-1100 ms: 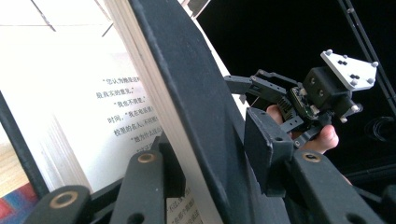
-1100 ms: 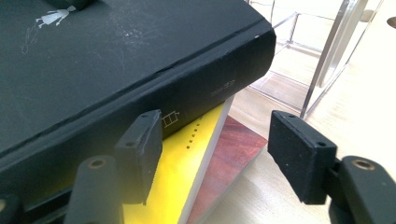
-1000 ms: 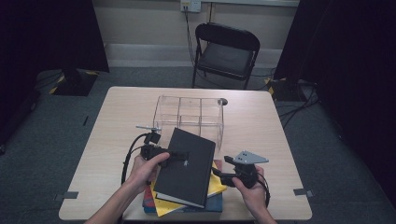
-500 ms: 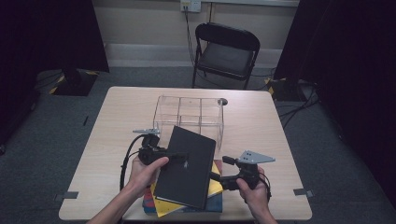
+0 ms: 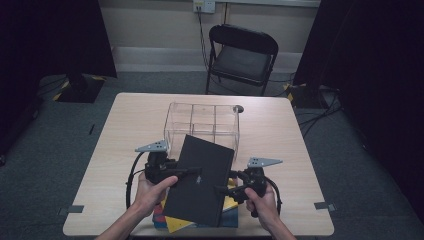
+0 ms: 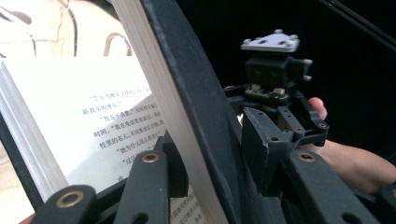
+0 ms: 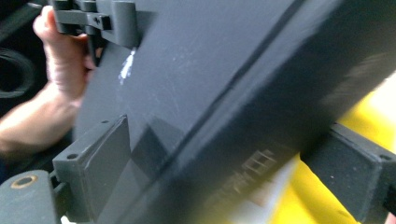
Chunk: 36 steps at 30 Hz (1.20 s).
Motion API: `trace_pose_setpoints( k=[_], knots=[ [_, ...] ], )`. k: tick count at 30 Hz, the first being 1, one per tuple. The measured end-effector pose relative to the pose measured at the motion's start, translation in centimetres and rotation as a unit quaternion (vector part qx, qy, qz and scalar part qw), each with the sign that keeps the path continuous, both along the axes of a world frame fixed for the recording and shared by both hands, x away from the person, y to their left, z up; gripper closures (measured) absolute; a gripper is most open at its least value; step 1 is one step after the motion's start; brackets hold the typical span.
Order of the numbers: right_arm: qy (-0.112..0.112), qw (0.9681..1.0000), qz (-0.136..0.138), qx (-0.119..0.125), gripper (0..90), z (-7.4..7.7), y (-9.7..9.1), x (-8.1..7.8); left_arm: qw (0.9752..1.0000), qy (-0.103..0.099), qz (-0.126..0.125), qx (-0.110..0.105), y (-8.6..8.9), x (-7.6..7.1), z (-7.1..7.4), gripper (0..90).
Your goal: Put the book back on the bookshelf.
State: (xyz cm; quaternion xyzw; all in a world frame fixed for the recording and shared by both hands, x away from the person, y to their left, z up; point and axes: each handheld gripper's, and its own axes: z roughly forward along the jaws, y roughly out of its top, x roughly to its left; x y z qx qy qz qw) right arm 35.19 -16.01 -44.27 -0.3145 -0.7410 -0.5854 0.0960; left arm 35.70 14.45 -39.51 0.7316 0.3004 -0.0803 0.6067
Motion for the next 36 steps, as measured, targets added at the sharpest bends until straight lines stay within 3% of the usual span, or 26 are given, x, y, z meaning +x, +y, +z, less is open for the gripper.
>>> trace_pose_setpoints(
  k=[1, 4, 11, 13, 14, 19, 22, 23, 26, 29, 30, 33, 34, 36],
  knots=[
    [0.005, 0.9997, 0.023, 0.008, 7.6, -0.2, 0.7, 0.0, 1.0000, -0.007, 0.000, 0.001, -0.1, -0.2, 0.2, 64.0],
    [0.001, 0.9989, 0.045, 0.008, 5.9, -0.2, 1.6, 0.1, 0.9999, -0.012, -0.002, 0.006, -0.1, -0.4, 0.4, 64.2],
    [-0.004, 0.9995, 0.032, 0.005, 12.8, 1.1, 1.4, -0.8, 0.9995, -0.022, -0.017, -0.015, 0.2, -1.2, 1.2, 67.6],
    [0.010, 0.9988, 0.034, 0.035, 20.3, 1.6, 0.8, -0.9, 0.9988, -0.042, -0.023, -0.011, 0.2, -2.1, 2.1, 68.4],
    [0.010, 0.9986, 0.034, 0.039, 21.3, 1.8, 0.7, -1.0, 0.9988, -0.042, -0.023, -0.011, 0.2, -2.1, 2.1, 68.6],
    [0.007, 0.9992, 0.033, 0.023, 25.2, 3.5, 0.8, -1.5, 0.9966, -0.073, -0.035, -0.018, 0.4, -3.0, 3.5, 71.3],
    [0.005, 0.9990, 0.030, 0.032, 27.0, 4.0, 0.7, -1.5, 0.9957, -0.081, -0.037, -0.024, 0.5, -3.2, 4.0, 73.1],
    [-0.016, 0.9993, 0.026, 0.023, 27.3, 4.9, 0.8, -1.6, 0.9949, -0.091, -0.035, -0.025, 0.6, -3.3, 4.4, 73.9],
    [-0.027, 0.9993, 0.019, 0.016, 27.4, 5.4, 0.9, -1.5, 0.9941, -0.099, -0.034, -0.025, 0.7, -3.1, 4.7, 74.8],
    [-0.046, 0.9988, 0.005, 0.013, 27.7, 6.5, 0.8, -0.9, 0.9902, -0.133, -0.033, -0.022, 0.6, -2.7, 4.9, 74.9],
    [-0.046, 0.9988, 0.005, 0.013, 27.7, 6.5, 0.8, -0.9, 0.9902, -0.133, -0.033, -0.022, 0.6, -2.7, 4.9, 74.7],
    [-0.082, 0.9966, -0.010, 0.000, 28.2, 7.5, 0.6, -0.4, 0.9880, -0.149, -0.032, -0.029, 0.5, -2.2, 4.6, 73.9],
    [-0.082, 0.9966, -0.010, 0.000, 28.2, 7.5, 0.6, -0.4, 0.9877, -0.152, -0.029, -0.027, 0.4, -2.0, 4.4, 73.9],
    [-0.095, 0.9953, -0.016, -0.008, 29.7, 7.7, 0.5, -0.3, 0.9873, -0.158, -0.019, -0.004, 0.3, -2.0, 4.0, 71.1]
  ],
)
